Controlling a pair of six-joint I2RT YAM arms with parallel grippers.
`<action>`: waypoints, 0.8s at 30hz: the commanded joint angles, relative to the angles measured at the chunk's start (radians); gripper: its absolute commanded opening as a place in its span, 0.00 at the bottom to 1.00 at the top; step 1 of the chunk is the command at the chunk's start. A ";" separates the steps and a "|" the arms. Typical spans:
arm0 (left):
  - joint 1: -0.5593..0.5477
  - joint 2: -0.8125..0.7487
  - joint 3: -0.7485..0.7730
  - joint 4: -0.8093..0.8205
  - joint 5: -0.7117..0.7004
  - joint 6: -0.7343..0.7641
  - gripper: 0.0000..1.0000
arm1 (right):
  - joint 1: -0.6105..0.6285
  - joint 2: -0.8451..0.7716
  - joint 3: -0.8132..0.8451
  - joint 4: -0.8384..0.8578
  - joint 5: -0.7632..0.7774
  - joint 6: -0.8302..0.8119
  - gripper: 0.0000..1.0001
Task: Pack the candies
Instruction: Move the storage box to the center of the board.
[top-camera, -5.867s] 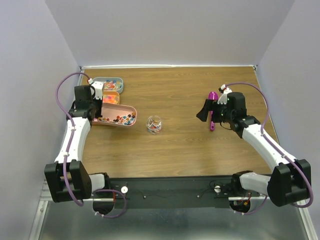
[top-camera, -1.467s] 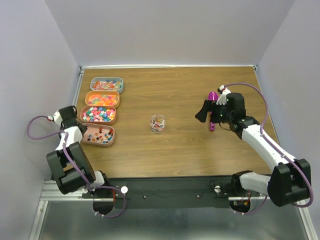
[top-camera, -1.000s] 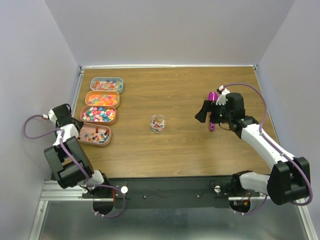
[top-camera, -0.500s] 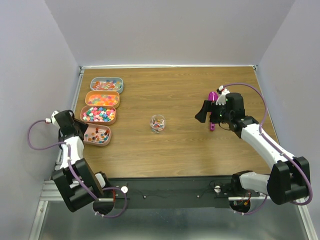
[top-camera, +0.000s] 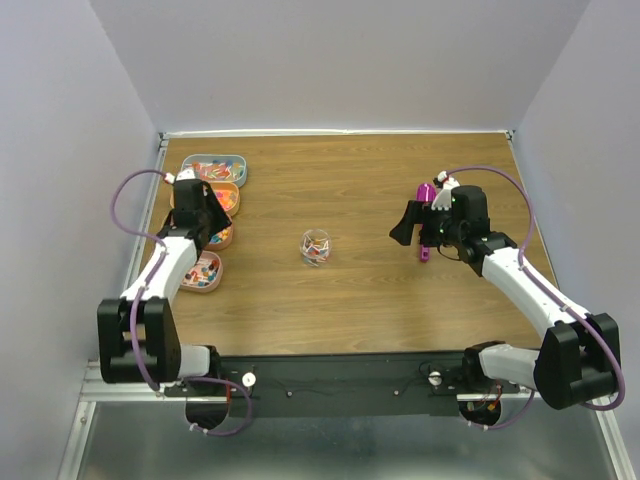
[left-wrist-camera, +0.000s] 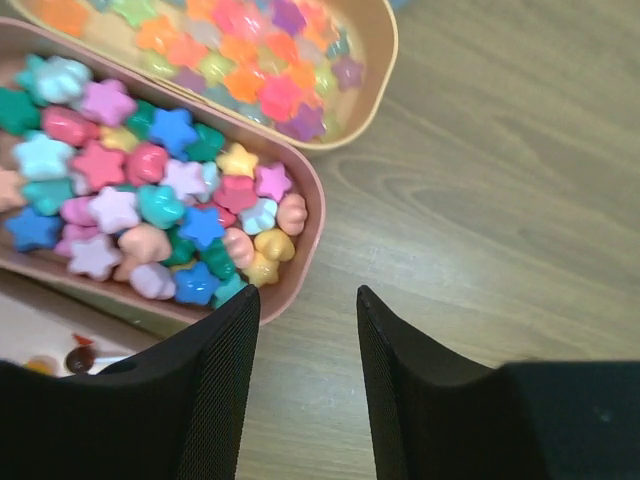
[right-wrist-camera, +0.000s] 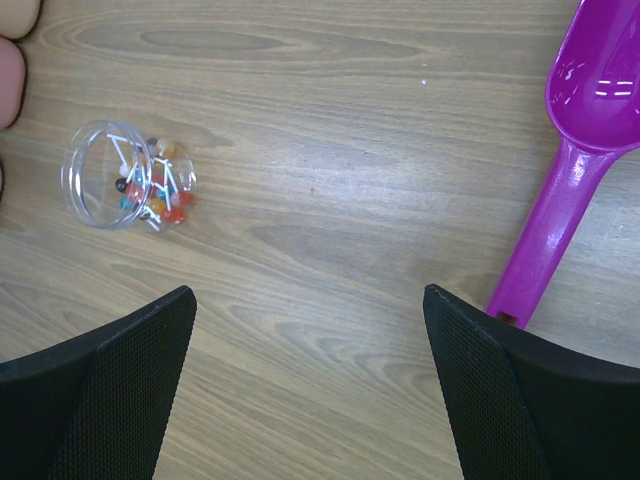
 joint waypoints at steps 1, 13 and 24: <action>-0.083 0.137 0.065 -0.038 -0.061 0.088 0.52 | 0.007 0.008 -0.012 0.019 0.001 -0.006 1.00; -0.143 0.349 0.151 -0.032 -0.087 0.105 0.52 | 0.006 0.013 -0.014 0.019 0.001 -0.007 1.00; -0.312 0.477 0.333 -0.058 -0.063 0.075 0.49 | 0.007 0.013 -0.014 0.019 0.006 -0.009 1.00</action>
